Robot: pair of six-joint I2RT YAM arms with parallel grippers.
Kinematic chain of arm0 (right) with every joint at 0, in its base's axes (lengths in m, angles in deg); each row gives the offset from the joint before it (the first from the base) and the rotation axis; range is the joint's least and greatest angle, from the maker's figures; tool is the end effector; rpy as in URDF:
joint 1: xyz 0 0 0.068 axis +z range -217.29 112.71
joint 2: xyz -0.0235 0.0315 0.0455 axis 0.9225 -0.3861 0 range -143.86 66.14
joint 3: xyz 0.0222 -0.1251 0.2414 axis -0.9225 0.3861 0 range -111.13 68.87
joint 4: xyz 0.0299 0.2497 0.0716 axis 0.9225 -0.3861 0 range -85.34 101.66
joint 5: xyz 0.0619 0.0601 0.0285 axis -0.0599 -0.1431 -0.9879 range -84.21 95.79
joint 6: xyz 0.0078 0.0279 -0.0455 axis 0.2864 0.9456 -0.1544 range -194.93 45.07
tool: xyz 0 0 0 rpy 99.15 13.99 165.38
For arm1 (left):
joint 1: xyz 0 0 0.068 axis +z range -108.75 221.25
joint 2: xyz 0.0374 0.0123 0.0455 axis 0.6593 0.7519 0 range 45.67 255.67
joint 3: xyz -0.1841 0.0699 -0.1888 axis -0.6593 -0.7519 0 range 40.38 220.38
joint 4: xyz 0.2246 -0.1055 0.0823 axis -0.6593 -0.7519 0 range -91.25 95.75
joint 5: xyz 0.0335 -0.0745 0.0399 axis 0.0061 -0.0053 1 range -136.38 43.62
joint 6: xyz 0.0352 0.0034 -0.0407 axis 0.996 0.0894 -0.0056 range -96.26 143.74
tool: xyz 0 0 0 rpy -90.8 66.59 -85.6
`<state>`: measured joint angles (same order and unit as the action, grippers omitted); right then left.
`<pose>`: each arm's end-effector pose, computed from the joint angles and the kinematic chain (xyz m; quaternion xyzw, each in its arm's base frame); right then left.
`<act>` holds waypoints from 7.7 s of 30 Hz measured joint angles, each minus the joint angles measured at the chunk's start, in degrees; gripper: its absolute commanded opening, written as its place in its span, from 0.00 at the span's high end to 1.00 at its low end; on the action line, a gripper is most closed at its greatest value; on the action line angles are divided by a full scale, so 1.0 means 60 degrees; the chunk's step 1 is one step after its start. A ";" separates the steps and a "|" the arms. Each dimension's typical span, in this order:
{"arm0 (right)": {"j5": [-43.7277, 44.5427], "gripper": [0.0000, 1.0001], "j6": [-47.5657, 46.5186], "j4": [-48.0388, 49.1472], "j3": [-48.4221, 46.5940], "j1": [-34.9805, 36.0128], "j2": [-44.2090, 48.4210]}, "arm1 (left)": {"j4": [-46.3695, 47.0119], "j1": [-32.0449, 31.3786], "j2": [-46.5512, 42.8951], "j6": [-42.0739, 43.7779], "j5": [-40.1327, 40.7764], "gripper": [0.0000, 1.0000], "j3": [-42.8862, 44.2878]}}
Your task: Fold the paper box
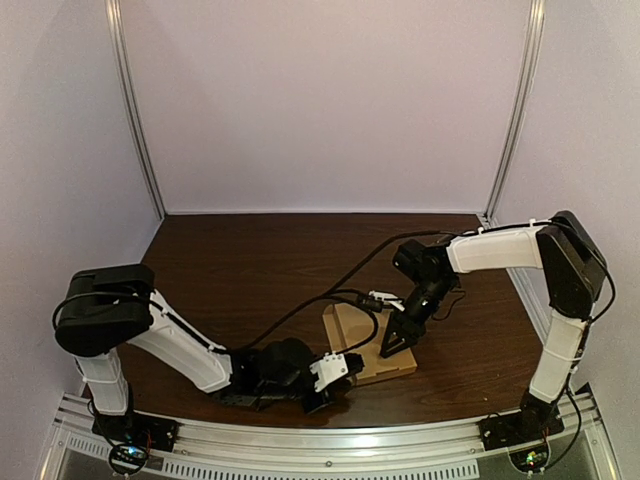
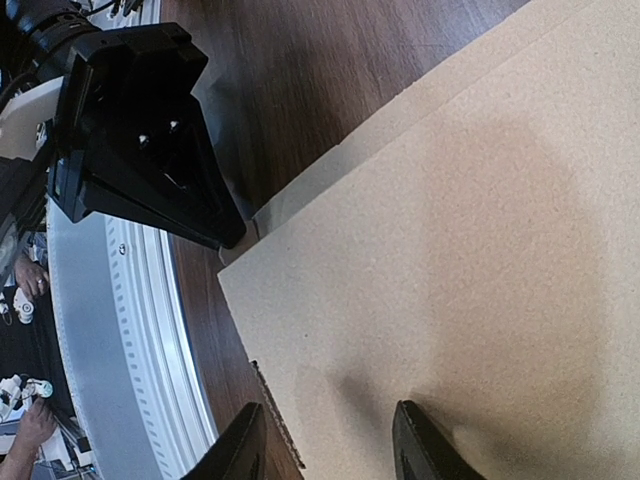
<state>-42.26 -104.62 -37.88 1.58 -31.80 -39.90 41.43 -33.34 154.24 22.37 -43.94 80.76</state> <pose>0.2488 0.2099 0.1629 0.4970 -0.7662 -0.4073 0.0070 0.0926 -0.3305 0.0997 0.5145 0.7098 -0.2812 0.3905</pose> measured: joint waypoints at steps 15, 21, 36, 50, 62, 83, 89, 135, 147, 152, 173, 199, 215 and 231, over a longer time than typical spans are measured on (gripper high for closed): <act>0.0164 0.56 -0.0102 -0.0186 -0.0120 0.0025 -0.0062 | -0.1497 0.0211 0.0000 -0.0291 -0.0423 1.00 0.0845; 0.0226 0.56 -0.0135 -0.0229 -0.0146 0.0033 -0.0062 | -0.2200 0.0208 -0.0026 -0.0568 -0.0353 1.00 0.1198; 0.0186 0.56 -0.0321 -0.0219 -0.0175 0.0189 -0.0109 | -0.1552 0.0193 -0.0350 -0.1188 0.0277 1.00 0.0463; 0.0266 0.56 -0.0226 -0.0335 -0.0317 0.0200 -0.0215 | -0.3413 0.0182 -0.0350 -0.1038 0.0306 1.00 0.1472; 0.0259 0.56 -0.0117 -0.0368 -0.0397 0.0237 -0.0273 | -0.6255 0.0004 -0.0280 -0.0867 0.0732 1.00 0.3027; 0.0372 0.56 -0.0018 -0.0521 -0.0484 0.0244 -0.0310 | -1.0852 -0.0197 0.1202 -0.0463 0.0918 0.95 0.6619; 0.0539 0.54 -0.0091 -0.0561 -0.0488 0.0390 -0.0091 | -1.1041 -0.0215 0.1177 -0.0470 0.1082 0.86 0.6666; 0.2954 0.31 0.1745 -0.0696 -0.2503 -0.1271 -0.0685 | -0.4109 0.4448 0.1428 0.0579 -0.2441 0.75 0.4408; 0.2699 0.36 0.1577 -0.0958 -0.3187 -0.1268 -0.1752 | -0.3956 0.4747 0.1443 0.0568 -0.2626 0.75 0.4452; 0.2331 0.37 0.1082 -0.1220 -0.3654 -0.1198 -0.2076 | -0.3617 0.4903 0.1027 0.0233 -0.2652 0.74 0.3559; 0.2055 0.34 0.0754 -0.1654 -0.4080 -0.0310 -0.2302 | -0.1494 0.4958 -0.1075 -0.1228 -0.2845 0.84 -0.0040; 0.2772 0.32 0.1220 -0.2091 -0.4943 -0.0262 -0.2313 | -0.1392 0.4958 -0.0208 -0.1395 -0.3264 0.97 0.0568; 0.3246 0.33 0.1217 -0.2091 -0.4768 0.0379 -0.2248 | -0.1537 0.4958 0.0138 -0.1588 -0.3362 0.93 0.0834; 0.4178 0.33 0.1402 -0.1825 -0.4721 0.0521 -0.1953 | -0.1526 0.4958 0.0142 -0.1610 -0.3453 0.98 0.0845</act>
<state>-17.19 -96.21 -48.83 -26.74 -28.68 -51.62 32.27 -3.59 155.10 12.71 -64.66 85.83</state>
